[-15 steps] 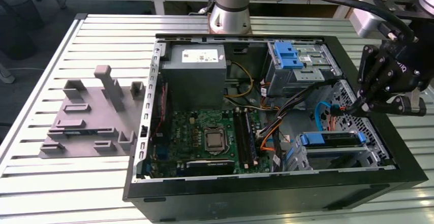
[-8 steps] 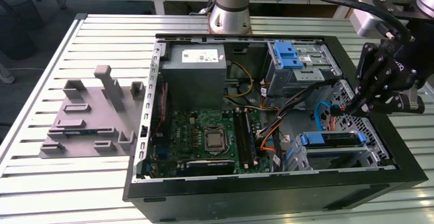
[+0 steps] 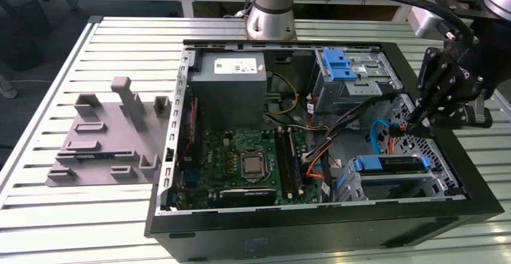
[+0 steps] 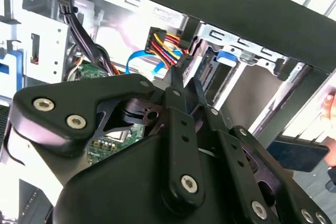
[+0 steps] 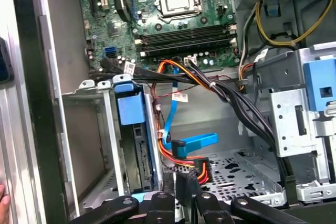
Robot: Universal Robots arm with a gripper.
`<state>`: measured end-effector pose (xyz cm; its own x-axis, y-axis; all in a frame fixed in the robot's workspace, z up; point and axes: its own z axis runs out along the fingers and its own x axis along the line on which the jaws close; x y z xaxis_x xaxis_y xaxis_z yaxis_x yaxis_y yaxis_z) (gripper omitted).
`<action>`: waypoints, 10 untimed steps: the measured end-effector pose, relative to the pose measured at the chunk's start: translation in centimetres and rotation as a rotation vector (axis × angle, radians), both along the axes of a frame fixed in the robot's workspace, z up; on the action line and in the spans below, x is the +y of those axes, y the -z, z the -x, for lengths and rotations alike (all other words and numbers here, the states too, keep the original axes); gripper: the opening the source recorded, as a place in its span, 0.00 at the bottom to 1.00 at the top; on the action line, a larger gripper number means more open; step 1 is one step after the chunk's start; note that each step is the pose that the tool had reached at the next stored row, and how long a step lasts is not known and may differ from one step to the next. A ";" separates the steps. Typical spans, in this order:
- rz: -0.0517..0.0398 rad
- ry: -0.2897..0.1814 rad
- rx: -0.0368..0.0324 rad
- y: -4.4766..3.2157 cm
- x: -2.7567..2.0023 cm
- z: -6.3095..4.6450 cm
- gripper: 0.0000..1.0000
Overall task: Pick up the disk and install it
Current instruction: 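Insert the first disk wire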
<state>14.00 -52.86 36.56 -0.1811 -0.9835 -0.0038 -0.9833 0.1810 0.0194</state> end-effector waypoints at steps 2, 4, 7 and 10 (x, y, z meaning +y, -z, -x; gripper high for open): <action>-0.0001 0.008 0.0000 0.08 0.25 0.0 0.24; 0.0000 0.015 0.0000 0.15 0.48 0.0 0.24; 0.0006 0.025 0.0000 0.30 0.60 0.0 0.24; 0.0037 0.034 -0.0001 0.42 0.70 0.0 0.24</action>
